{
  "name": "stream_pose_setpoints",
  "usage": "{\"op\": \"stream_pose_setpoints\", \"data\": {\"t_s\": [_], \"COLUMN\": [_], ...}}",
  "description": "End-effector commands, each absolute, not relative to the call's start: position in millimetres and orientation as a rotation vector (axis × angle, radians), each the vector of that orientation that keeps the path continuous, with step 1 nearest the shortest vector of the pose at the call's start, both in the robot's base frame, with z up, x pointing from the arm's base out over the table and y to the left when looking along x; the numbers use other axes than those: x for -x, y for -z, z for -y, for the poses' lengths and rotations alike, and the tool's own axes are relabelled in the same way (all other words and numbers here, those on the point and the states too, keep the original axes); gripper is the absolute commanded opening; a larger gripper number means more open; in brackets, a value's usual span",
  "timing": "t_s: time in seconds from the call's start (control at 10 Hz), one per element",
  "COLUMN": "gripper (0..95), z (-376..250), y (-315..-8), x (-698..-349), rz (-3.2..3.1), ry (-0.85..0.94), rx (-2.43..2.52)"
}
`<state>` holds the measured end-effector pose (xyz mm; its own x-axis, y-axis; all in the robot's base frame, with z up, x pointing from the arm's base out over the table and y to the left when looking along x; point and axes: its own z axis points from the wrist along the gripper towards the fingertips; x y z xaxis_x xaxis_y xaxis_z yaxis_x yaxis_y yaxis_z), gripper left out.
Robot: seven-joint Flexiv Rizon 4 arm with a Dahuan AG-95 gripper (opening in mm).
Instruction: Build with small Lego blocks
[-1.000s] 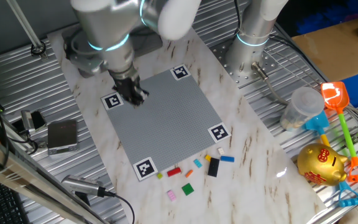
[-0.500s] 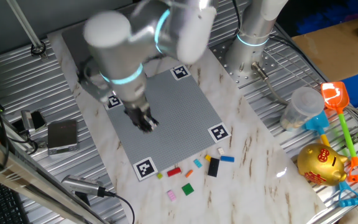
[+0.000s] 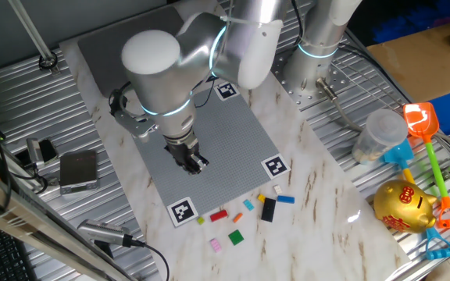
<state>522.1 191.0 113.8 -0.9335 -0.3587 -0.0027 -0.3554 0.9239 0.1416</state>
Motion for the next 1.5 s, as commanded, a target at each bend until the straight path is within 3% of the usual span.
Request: {"op": "stream_pose_setpoints", "data": {"t_s": [0.1, 0.8, 1.1, 1.5], "gripper": [0.0, 0.0, 0.0, 0.0], "z": [-189.1, -189.9, -235.9, -292.4], "y": [-113.8, -114.8, -126.3, -113.5], "x": [-522.8, -522.3, -517.3, -500.7], "rz": [3.047, 2.986, 2.964, 2.989], "ry": [0.230, 0.275, 0.291, 0.298], "rx": [-0.619, -0.901, -0.870, -0.757]}}
